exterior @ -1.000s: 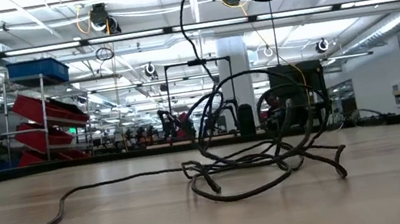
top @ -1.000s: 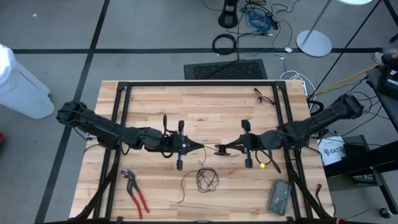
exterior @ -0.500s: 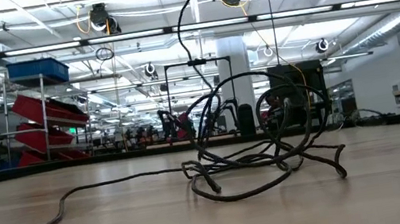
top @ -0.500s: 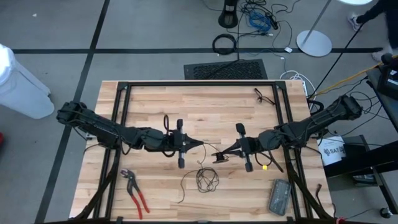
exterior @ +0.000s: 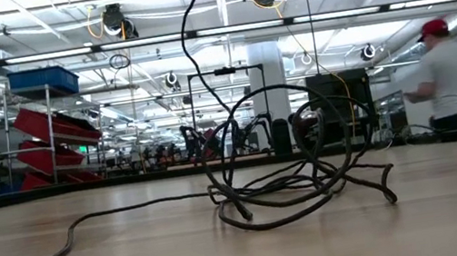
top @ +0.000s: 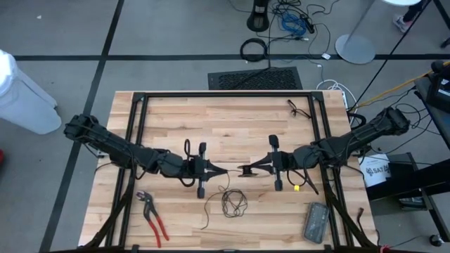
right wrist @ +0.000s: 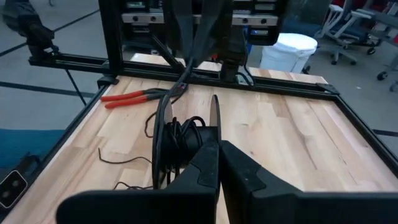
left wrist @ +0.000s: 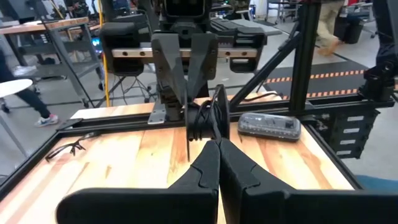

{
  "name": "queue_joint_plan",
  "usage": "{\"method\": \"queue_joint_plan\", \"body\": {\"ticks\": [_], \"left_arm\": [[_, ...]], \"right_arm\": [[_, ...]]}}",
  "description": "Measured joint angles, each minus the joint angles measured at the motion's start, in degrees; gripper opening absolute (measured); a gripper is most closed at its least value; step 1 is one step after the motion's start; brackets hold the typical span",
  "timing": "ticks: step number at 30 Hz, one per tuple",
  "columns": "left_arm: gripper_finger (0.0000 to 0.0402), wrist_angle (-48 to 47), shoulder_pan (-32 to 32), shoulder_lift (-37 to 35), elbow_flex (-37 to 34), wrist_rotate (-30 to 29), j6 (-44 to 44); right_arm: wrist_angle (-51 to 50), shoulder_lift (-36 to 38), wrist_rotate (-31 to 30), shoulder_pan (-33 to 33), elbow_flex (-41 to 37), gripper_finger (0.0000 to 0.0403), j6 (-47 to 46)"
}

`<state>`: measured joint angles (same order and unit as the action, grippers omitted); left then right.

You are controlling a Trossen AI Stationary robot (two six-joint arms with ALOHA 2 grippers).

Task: Coil cords
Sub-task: Coil the black wire onto the black spool

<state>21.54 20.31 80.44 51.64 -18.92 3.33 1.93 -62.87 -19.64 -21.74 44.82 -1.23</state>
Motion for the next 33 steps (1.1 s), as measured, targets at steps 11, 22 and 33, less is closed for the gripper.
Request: {"method": "queue_joint_plan", "body": {"ticks": [11,22,33], "left_arm": [[0.0,-6.92,0.09,0.02,0.0,-0.92,-1.66],[0.0075,-7.2,2.32,0.04,0.02,0.74,-4.13],[0.0152,-2.66,5.31,0.04,0.02,-2.31,-1.12]], "right_arm": [[-0.02,4.95,-0.17,-1.53,0.02,0.0,0.53],[-0.56,5.77,-1.77,-2.75,0.02,0.0,2.16],[-0.48,5.77,-1.77,-2.75,0.02,0.0,2.92]]}}
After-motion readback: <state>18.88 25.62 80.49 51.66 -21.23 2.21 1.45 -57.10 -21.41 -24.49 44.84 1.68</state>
